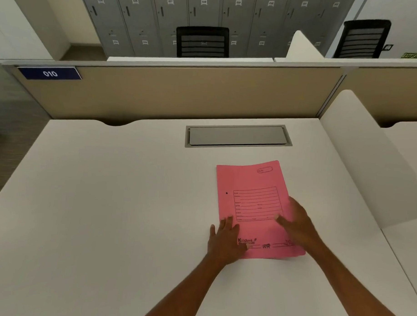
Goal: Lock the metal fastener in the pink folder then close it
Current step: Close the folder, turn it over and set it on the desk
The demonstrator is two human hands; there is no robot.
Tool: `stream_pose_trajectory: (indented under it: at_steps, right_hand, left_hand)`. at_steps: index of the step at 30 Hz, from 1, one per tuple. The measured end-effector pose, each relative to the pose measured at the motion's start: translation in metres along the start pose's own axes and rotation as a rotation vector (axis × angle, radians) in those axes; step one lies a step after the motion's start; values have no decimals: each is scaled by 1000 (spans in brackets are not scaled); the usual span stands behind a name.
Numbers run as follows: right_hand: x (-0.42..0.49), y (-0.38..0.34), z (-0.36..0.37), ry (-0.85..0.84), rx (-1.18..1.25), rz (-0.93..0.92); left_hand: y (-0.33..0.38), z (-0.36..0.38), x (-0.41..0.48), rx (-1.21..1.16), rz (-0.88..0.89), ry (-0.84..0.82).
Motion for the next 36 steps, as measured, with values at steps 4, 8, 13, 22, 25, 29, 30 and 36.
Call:
stream_pose_trajectory:
  at_steps: [4,8,13,22,25,29,30,36]
  right_hand:
    - [-6,14,40,-58,-495,-78]
    - [-17,24,71,-152,-708,-156]
    - [-24,29,81,-134,-801,-169]
    - [-24,30,81,-140,-789,-192]
    - [-23,32,81,-160,-787,-175]
    - [-23,34,81,-162,-775,-173]
    - [-23,34,81,-160,-774,-172]
    - [-20,33,83,-154,-723,-173]
  left_hand:
    - [0,6,2,-16,-33,51]
    - [-5,10,2,10,-19,96]
    - [-8,16,3,-68,2,141]
    - [-10,-5,-6,-834,-274,563]
    - [-18,-10,-7,-998,-376,549]
    - [-18,4,-11,-1071,-333,366]
    - [-17,12,-14,-1080,-318,316]
    - [-16,32,-27,-1176,-278,273]
Point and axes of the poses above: each hand's wrist, its own x-axis towards the middle knuckle, its own z-axis out of the palm, y = z × x, the point moved 5 cm from there along x, towards the middle knuckle, and after that the axes turned 1 degree about z, right-handed, at the moved point
